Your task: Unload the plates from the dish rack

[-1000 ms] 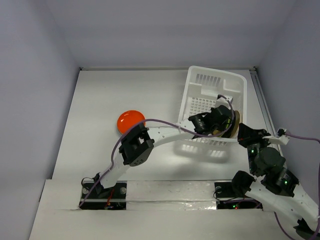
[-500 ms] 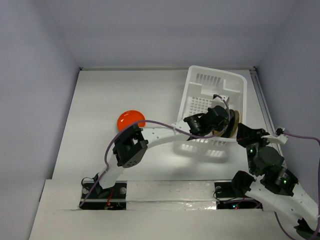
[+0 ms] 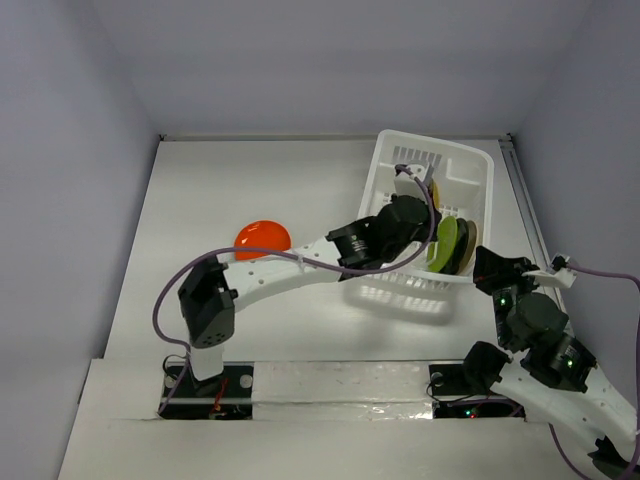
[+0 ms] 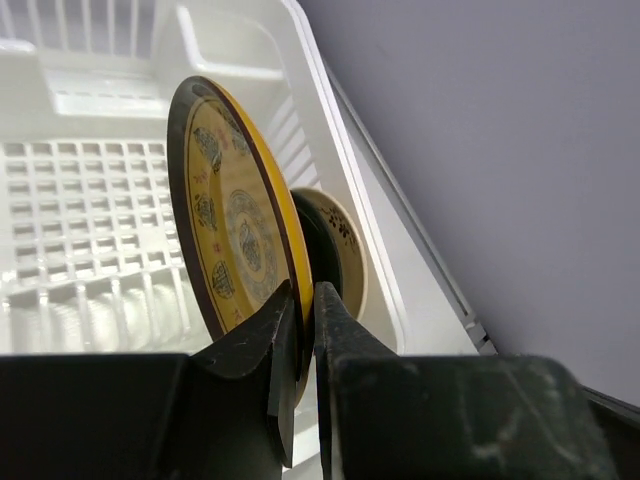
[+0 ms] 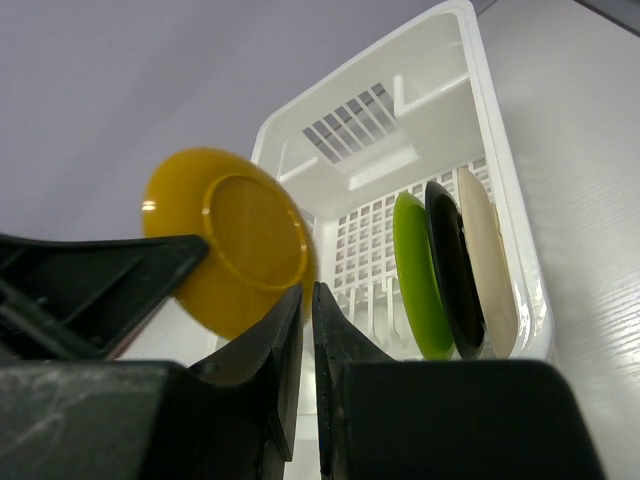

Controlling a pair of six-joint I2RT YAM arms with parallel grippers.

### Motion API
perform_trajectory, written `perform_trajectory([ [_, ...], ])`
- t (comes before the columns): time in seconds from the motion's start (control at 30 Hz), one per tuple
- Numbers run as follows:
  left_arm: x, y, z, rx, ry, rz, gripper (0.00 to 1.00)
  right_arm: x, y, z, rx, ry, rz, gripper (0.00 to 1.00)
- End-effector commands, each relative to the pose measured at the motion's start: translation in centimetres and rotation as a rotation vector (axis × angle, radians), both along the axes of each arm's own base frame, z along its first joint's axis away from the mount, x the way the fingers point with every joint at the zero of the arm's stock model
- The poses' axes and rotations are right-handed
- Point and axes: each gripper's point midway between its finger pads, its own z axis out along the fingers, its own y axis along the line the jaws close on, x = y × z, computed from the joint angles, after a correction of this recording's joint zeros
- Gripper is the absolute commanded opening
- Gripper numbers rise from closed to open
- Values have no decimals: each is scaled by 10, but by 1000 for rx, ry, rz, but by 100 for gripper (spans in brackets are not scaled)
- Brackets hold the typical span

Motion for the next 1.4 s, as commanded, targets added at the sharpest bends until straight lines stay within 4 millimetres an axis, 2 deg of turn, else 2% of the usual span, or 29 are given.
perform_trajectory([
  [0.0,2,32,61,-94,-93,69,0,2,1,7,15,-18,-5,14],
  [0.07,4,59,65,-51,-112,135,0,2,2,6,13,-16,-2,14],
  [0.1,8,75,56,17,-118,162,0,2,3,7,14,-17,3,14],
  [0.13,8,97,69,22,-135,214,0,2,4,7,12,-17,4,14],
  [0.17,11,114,68,47,-139,249,0,2,3,7,15,-19,6,14],
  [0.2,11,133,47,128,-123,278,0,2,4,7,12,-18,6,14],
  [0.23,14,162,62,114,-136,332,0,2,4,8,15,-22,9,14],
  [0.27,15,179,59,129,-134,356,0,2,4,8,15,-22,10,14],
  [0.3,15,199,39,200,-113,377,0,2,4,8,15,-22,10,14],
  [0.33,13,223,46,189,-111,411,0,2,5,8,17,-24,15,14],
  [0.37,20,246,29,238,-91,454,0,2,5,8,15,-25,16,14],
  [0.47,25,301,-6,364,-19,533,0,2,6,9,14,-27,21,14],
  [0.57,22,331,-40,475,43,564,0,3,7,9,13,-27,24,14],
  [0.6,20,343,-59,531,80,576,0,3,8,9,10,-26,26,14],
  [0.73,23,366,-103,700,156,617,0,3,8,8,7,-23,30,14],
  [0.87,29,371,-130,836,206,620,0,3,9,8,8,-23,32,14],
  [0.93,33,373,-133,883,209,634,0,2,9,9,12,-26,33,14],
  [0.97,35,372,-140,919,220,635,0,3,9,9,10,-25,35,14],
  [1.17,43,372,-142,975,220,655,0,3,10,9,8,-27,39,14],
  [1.37,54,359,-129,944,195,638,0,2,11,9,9,-30,47,14],
])
